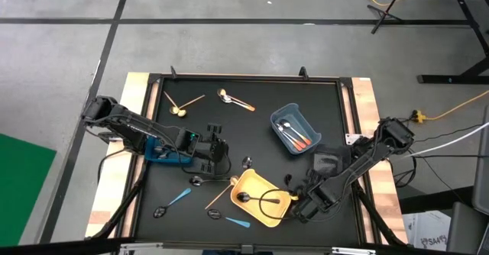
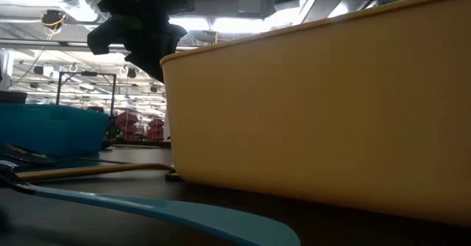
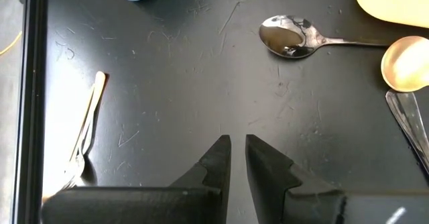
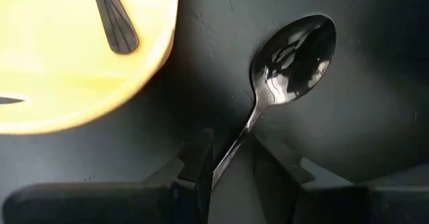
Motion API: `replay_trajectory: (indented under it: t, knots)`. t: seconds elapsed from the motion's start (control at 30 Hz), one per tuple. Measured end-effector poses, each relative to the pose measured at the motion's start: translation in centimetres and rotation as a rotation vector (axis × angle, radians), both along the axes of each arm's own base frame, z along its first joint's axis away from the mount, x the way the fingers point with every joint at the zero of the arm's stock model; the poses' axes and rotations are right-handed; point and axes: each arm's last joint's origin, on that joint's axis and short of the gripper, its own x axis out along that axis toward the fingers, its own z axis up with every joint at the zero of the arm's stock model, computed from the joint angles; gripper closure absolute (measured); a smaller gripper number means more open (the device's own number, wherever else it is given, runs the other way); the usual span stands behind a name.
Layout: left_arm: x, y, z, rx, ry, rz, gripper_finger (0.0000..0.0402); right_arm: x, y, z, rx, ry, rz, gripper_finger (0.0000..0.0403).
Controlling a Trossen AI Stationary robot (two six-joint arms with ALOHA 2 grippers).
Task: Sort silverware by color (type)
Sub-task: Put the black spoon into the yellow bin
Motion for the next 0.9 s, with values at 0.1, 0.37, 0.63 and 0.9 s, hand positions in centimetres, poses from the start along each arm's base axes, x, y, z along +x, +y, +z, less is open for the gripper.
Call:
replay_trajectory:
  t: [0.1,0.37,0.63,0.9]
  knots:
    - [0.00,-0.01,0.00,0.000,0.000,0.000,0.0362,-0.04,-0.03,-0.11,-0.005,0.005,0.000,0.0307]
    - [0.00,0.00,0.00,0.000,0.000,0.000,0.0362,-0.14,0.02,-0.23,0.021,0.032,0.000,0.0307]
    - [0.01,0.00,0.00,0.000,-0.001,0.000,0.0362,-0.15,0.04,-0.23,0.026,0.037,0.003,0.0307]
    - [0.00,-0.01,0.00,0.000,-0.001,0.000,0.0362,0.09,-0.28,-0.20,-0.016,0.003,-0.010,0.0307]
